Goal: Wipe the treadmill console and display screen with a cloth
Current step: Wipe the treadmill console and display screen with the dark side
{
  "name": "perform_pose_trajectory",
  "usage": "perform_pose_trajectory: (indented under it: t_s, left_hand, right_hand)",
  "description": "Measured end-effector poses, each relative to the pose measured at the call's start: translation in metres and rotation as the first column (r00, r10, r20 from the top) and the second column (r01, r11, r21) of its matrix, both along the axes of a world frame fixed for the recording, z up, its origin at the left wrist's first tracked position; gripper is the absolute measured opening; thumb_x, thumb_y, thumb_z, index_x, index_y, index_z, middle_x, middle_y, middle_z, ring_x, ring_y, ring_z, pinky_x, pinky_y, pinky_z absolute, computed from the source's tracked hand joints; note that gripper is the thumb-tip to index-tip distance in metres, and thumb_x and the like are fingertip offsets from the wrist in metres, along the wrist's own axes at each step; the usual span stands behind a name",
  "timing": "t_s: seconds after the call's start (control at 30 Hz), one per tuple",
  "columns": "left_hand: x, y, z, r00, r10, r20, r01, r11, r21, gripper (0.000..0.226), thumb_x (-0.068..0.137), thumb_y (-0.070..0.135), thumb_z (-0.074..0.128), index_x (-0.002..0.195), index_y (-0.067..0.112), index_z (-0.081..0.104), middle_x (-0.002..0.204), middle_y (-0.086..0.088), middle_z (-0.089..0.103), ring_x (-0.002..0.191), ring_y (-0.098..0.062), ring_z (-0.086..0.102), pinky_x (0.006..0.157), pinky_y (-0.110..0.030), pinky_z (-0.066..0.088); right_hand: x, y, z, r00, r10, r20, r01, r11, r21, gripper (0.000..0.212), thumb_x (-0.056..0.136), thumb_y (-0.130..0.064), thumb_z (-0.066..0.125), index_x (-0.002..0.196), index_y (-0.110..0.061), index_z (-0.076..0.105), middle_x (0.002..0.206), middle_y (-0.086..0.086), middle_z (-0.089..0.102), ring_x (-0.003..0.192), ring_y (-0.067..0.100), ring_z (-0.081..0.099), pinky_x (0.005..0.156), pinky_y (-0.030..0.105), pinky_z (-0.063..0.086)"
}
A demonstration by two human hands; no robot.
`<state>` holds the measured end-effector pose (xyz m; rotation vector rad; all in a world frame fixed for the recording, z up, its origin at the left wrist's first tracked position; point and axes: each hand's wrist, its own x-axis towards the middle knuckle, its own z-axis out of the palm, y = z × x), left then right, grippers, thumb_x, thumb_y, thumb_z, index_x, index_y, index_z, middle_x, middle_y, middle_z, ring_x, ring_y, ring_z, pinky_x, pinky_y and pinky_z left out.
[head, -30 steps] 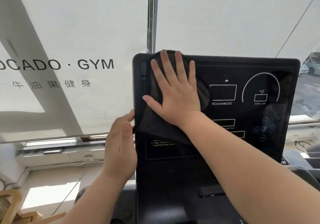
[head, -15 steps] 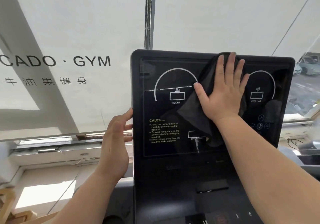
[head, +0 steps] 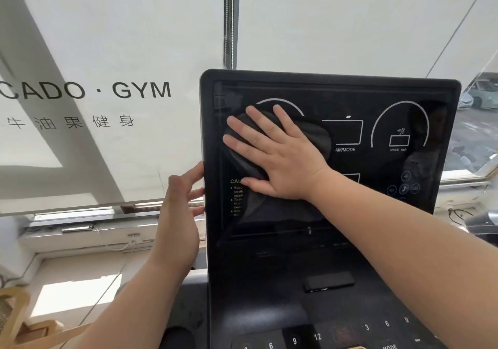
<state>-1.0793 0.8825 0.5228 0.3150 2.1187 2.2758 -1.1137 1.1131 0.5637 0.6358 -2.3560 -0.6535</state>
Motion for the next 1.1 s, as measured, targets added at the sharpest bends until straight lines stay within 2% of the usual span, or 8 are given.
perform_pose_trajectory:
  t_s: [0.13,0.33,0.5,0.63,0.73,0.8,0.97,1.1]
  left_hand:
    - [0.003,-0.003,-0.003,0.999,-0.044,0.015,0.044,0.998,-0.042,0.083,0.077,0.086,0.015,0.140,0.047,0.053,0.142,0.025,0.053,0.129,0.002,0.051,0.105,-0.034,0.043]
    - [0.007,0.004,-0.011,1.000,-0.009,-0.013,0.007,0.982,-0.190,0.109,0.064,0.103,0.008,0.153,0.045,0.032,0.151,0.020,0.042,0.145,-0.008,0.034,0.122,-0.047,0.025]
    - [0.011,0.011,-0.003,0.998,0.032,-0.050,-0.041,0.982,-0.186,0.092,0.073,0.096,0.008,0.143,0.049,0.044,0.138,0.030,0.047,0.136,0.010,0.036,0.118,-0.032,0.026]
    - [0.015,0.006,0.010,0.998,0.049,-0.027,-0.053,0.981,-0.185,0.074,0.077,0.093,0.013,0.125,0.056,0.055,0.130,0.023,0.057,0.127,0.007,0.047,0.109,-0.028,0.032]
    - [0.021,0.009,0.013,0.990,0.075,-0.119,-0.114,0.923,-0.368,0.058,0.094,0.075,0.012,0.132,0.053,0.050,0.137,0.027,0.050,0.134,-0.002,0.042,0.114,-0.030,0.029]
    - [0.028,0.014,0.009,0.967,0.064,-0.246,-0.194,0.811,-0.553,0.079,0.091,0.072,0.008,0.154,0.033,0.035,0.160,0.009,0.035,0.150,-0.010,0.022,0.125,-0.036,0.016]
    - [0.054,0.038,-0.005,0.941,-0.043,-0.337,-0.240,0.618,-0.749,0.090,0.086,0.078,0.013,0.159,0.027,0.020,0.169,-0.001,0.010,0.155,-0.021,0.008,0.125,-0.041,0.009]
    - [0.064,0.052,-0.021,0.945,-0.031,-0.326,-0.271,0.481,-0.834,0.093,0.083,0.081,0.016,0.159,0.028,0.020,0.169,-0.001,0.005,0.156,-0.025,0.004,0.126,-0.051,0.009]
  right_hand:
    - [0.011,0.062,0.011,0.975,-0.214,-0.066,0.198,0.961,-0.191,0.085,0.096,-0.069,0.040,0.164,-0.023,0.015,0.172,0.006,0.009,0.158,0.035,0.009,0.127,0.058,0.003]
    - [0.002,0.017,0.016,0.824,-0.563,0.061,0.457,0.598,-0.659,0.094,0.097,-0.073,0.025,0.164,-0.012,-0.001,0.171,0.021,-0.007,0.156,0.044,-0.009,0.124,0.065,-0.001]
    - [-0.011,-0.075,0.001,0.952,-0.305,0.013,0.291,0.894,-0.342,0.089,0.098,-0.069,0.030,0.164,-0.012,0.008,0.170,0.025,-0.002,0.155,0.049,-0.005,0.123,0.067,-0.002]
    - [-0.014,-0.059,0.007,0.994,-0.109,0.025,0.112,0.985,-0.134,0.082,0.099,-0.068,0.030,0.164,-0.022,0.011,0.173,0.013,0.004,0.158,0.038,0.000,0.125,0.060,0.002]
    - [-0.010,-0.017,0.018,0.995,-0.099,-0.008,0.097,0.988,-0.123,0.081,0.099,-0.069,0.034,0.164,-0.025,0.015,0.173,0.009,0.009,0.159,0.034,0.005,0.127,0.057,0.004]
    - [-0.003,0.016,0.018,0.976,-0.216,-0.036,0.201,0.949,-0.242,0.084,0.098,-0.070,0.035,0.165,-0.024,0.012,0.173,0.009,0.006,0.159,0.033,0.003,0.127,0.057,0.002]
    - [0.030,0.096,-0.001,0.878,-0.477,0.044,0.419,0.718,-0.556,0.088,0.097,-0.069,0.032,0.164,-0.021,0.002,0.172,0.013,-0.005,0.158,0.035,-0.007,0.126,0.059,-0.001]
    - [0.040,0.125,-0.001,0.884,-0.463,0.061,0.429,0.753,-0.500,0.091,0.096,-0.071,0.032,0.164,-0.019,0.000,0.172,0.016,-0.006,0.158,0.038,-0.008,0.125,0.063,0.001]
